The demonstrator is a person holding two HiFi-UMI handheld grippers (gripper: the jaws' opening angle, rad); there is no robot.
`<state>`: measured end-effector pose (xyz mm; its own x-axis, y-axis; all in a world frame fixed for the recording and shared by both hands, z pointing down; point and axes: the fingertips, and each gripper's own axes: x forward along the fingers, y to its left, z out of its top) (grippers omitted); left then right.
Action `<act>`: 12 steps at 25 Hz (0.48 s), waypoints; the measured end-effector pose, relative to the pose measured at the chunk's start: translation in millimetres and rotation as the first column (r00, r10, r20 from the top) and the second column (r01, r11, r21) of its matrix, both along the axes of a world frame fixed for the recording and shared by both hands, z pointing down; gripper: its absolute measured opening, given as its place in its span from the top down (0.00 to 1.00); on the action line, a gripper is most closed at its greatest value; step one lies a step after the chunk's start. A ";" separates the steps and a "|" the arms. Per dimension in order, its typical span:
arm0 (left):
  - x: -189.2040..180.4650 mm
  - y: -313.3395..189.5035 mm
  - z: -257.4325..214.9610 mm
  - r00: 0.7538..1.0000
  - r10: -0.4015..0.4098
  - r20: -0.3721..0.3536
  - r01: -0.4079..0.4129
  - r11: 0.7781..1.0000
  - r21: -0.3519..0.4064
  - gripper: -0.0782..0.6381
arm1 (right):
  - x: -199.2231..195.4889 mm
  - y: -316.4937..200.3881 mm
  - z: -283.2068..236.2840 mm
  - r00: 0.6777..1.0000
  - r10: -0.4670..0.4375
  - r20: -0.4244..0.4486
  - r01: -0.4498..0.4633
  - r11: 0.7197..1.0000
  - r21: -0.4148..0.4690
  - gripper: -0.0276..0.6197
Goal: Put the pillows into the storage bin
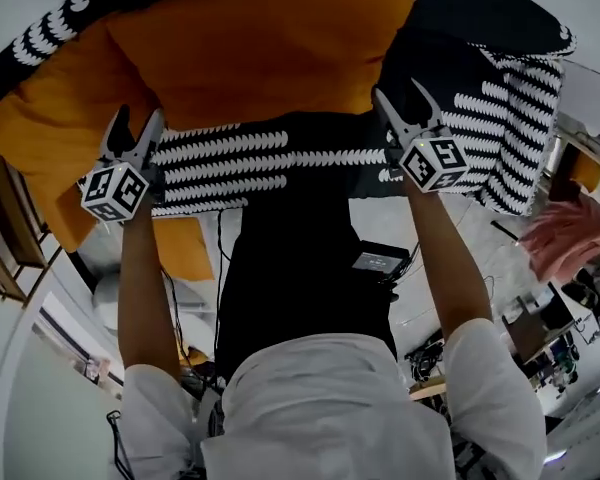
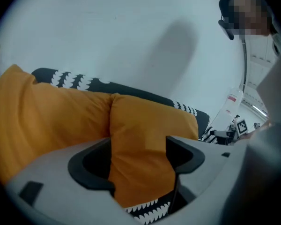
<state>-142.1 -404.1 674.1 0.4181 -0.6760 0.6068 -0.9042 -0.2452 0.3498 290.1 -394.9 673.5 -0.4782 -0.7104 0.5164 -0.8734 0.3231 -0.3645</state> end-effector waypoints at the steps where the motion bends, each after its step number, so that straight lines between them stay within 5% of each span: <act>1: 1.1 -4.2 12.2 1.000 -0.002 0.000 0.002 1.000 -0.017 0.39 | 2.9 -2.2 15.3 1.000 -0.011 -0.004 0.011 1.000 -0.021 0.52; 6: 12.4 -10.3 67.1 0.998 0.055 0.042 -0.050 0.993 -0.104 0.39 | 19.0 -17.1 79.1 0.998 -0.064 -0.019 0.061 0.992 -0.111 0.49; 12: 11.1 -17.2 90.2 0.998 0.054 0.046 -0.046 0.986 -0.159 0.38 | 18.2 -31.6 120.8 0.993 0.026 0.114 0.002 0.971 -0.239 0.45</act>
<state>-131.0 -421.2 764.3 0.4155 -0.5496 0.7248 -0.9094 -0.2358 0.3425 308.3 -426.5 794.3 -0.5367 -0.5793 0.6135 -0.8242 0.2043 -0.5281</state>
